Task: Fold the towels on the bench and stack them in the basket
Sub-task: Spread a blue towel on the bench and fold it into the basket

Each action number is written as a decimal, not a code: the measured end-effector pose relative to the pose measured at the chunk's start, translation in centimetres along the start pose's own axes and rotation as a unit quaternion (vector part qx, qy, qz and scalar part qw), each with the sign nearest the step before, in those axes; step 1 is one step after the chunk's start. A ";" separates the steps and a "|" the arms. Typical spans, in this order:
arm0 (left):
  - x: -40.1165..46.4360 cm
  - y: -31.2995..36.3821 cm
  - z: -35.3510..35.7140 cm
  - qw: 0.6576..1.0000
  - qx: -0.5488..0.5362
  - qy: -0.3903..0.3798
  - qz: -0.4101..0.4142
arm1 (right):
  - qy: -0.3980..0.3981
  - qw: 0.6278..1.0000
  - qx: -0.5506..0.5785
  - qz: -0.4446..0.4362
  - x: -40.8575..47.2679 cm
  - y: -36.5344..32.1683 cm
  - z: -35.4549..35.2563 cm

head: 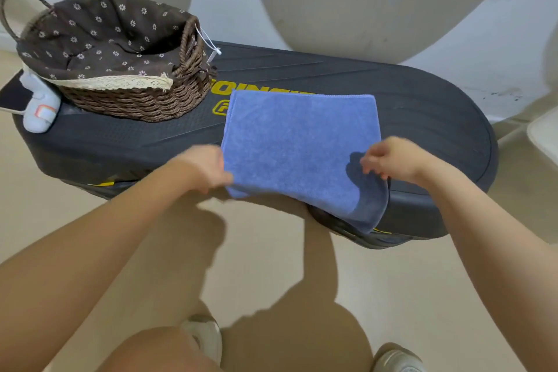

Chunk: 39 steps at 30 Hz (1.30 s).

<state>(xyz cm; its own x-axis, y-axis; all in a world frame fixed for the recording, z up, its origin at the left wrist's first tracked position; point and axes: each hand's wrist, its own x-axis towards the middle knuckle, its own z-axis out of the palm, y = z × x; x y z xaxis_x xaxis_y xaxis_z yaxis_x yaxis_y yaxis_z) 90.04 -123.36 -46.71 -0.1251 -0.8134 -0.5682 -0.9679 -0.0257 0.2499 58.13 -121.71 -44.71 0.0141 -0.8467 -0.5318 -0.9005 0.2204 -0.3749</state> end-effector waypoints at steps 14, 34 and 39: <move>13.2 3.4 -3.3 0.959 -0.088 0.270 -0.016 | 0.198 0.977 -0.077 -0.001 11.3 0.9 -1.2; 12.1 1.5 -3.2 0.910 -0.238 0.334 0.061 | 0.315 0.941 -0.122 -0.028 11.3 0.5 -2.4; 13.5 1.5 -3.4 0.956 -0.099 0.271 0.050 | 0.304 0.949 -0.085 -0.006 11.9 -0.1 -2.5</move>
<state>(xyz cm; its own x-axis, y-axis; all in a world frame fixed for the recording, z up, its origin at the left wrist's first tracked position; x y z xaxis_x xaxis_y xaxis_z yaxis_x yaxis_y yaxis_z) 87.61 -136.37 -51.32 -0.0321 -0.9978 -0.0574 -0.8901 0.0024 0.4558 57.32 -133.02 -49.07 -0.1816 -0.9830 0.0271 -0.9597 0.1711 -0.2229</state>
